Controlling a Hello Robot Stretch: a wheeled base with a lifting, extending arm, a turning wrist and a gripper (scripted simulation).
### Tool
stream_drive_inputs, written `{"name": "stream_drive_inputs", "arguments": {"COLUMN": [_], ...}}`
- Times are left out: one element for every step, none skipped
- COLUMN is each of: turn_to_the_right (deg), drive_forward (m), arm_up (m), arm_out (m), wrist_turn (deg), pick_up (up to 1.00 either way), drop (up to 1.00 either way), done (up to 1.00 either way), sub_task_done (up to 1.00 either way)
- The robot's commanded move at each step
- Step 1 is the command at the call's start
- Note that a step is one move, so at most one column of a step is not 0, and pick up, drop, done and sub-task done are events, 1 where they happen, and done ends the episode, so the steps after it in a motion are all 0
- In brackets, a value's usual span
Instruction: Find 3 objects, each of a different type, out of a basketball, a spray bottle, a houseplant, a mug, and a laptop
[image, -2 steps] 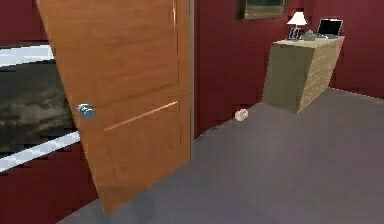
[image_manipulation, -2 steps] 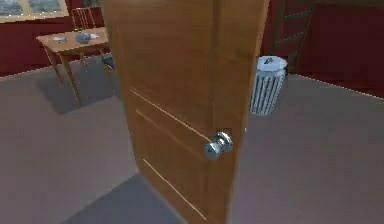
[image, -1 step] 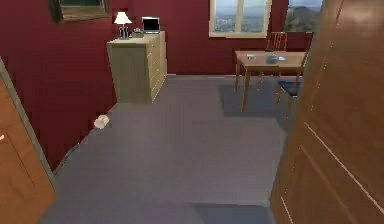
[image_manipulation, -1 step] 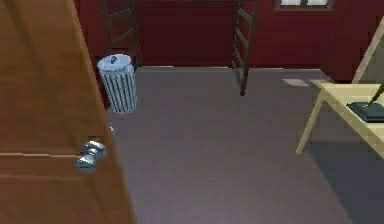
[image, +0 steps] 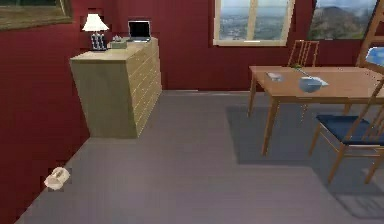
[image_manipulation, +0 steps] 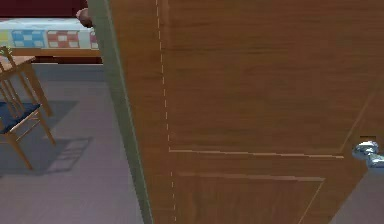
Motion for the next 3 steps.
{"name": "stream_drive_inputs", "arguments": {"turn_to_the_right": [0.0, 0.0, 6.0], "drive_forward": [1.0, 1.0, 0.0], "arm_up": [0.0, 0.0, 0.0], "arm_out": [0.0, 0.0, 0.0], "wrist_turn": [0.0, 0.0, 0.0], "pick_up": [0.0, 0.0, 0.0], "drop": [0.0, 0.0, 0.0], "done": [0.0, 0.0, 0.0], "sub_task_done": [0.0, 0.0, 0.0]}}
